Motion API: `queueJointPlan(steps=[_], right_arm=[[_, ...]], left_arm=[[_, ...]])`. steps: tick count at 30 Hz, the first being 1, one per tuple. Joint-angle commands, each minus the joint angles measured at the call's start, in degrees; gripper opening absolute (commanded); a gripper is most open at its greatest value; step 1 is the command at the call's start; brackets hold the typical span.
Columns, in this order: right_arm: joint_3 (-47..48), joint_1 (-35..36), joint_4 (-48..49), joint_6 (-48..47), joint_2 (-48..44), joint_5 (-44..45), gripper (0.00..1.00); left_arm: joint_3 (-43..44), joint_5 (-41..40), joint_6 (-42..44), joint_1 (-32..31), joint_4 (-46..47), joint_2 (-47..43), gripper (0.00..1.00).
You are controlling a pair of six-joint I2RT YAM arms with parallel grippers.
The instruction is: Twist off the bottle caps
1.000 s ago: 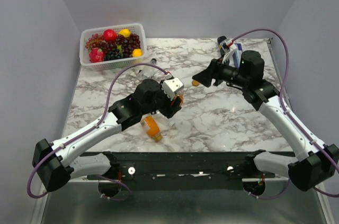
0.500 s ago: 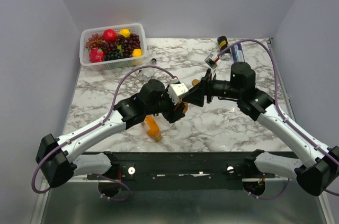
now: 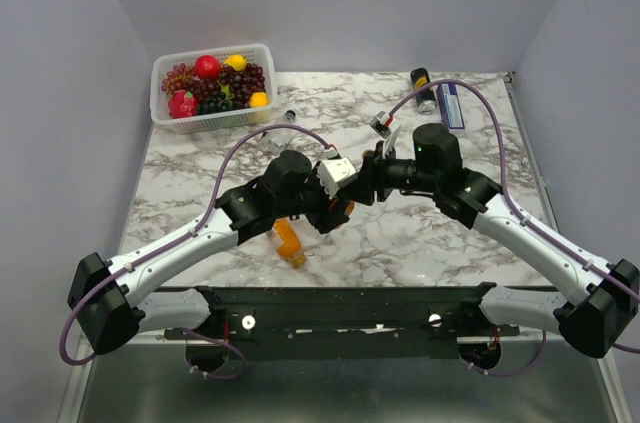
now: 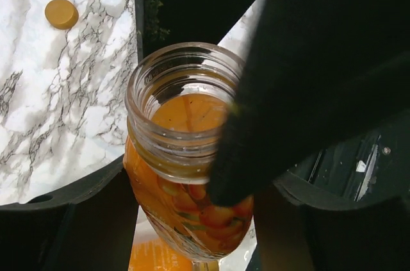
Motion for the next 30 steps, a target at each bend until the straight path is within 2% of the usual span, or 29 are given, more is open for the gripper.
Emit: queueJointPlan(steps=[1,3,4,5,6,7,11,16,20,25,30], right_arm=[[-1.66,1.03,0.44,0.00,0.56,1.65,0.40],[-2.36,1.03,0.89,0.09,0.30,2.88,0.20],[-2.80,1.03,0.98,0.27,0.12,3.67,0.11],[-3.15,1.03,1.06,0.36,-0.49,6.02,0.01],[-3.50,1.03,1.07,0.44,-0.75,7.70,0.01],[-3.77,1.03,1.07,0.53,-1.11,9.81,0.01],[-1.50,-0.10,-2.18,-2.01,-0.41,19.04,0.01],[1.85,-6.25,-3.77,-4.56,5.37,26.16,0.01],[6.94,-7.67,-3.77,-6.76,11.80,41.07,0.01],[15.11,-11.79,-3.16,-7.64,21.38,44.89,0.01],[17.76,-14.69,-0.26,-8.61,28.58,47.88,0.01]], left_arm=[[1.22,-0.24,0.70,-0.36,0.50,-0.47,0.48],[1.22,-0.32,0.52,-0.36,0.58,-0.38,0.52],[1.31,-0.76,0.43,-0.36,0.50,-0.47,0.70],[1.31,-1.11,0.26,-0.36,0.50,-0.38,0.81],[1.31,-2.07,0.17,-0.36,0.50,-0.47,0.87],[1.22,-2.34,0.08,-0.36,0.67,-0.56,0.99],[0.96,-3.31,-0.01,-0.36,0.76,-1.52,0.99],[1.04,-8.66,-0.62,-0.36,0.50,-1.87,0.99],[1.13,-12.10,-0.62,-0.36,0.23,-1.70,0.99],[1.31,-12.28,-0.71,-0.36,0.14,-1.87,0.99],[1.31,-12.10,-0.71,-0.36,0.14,-2.23,0.99]])
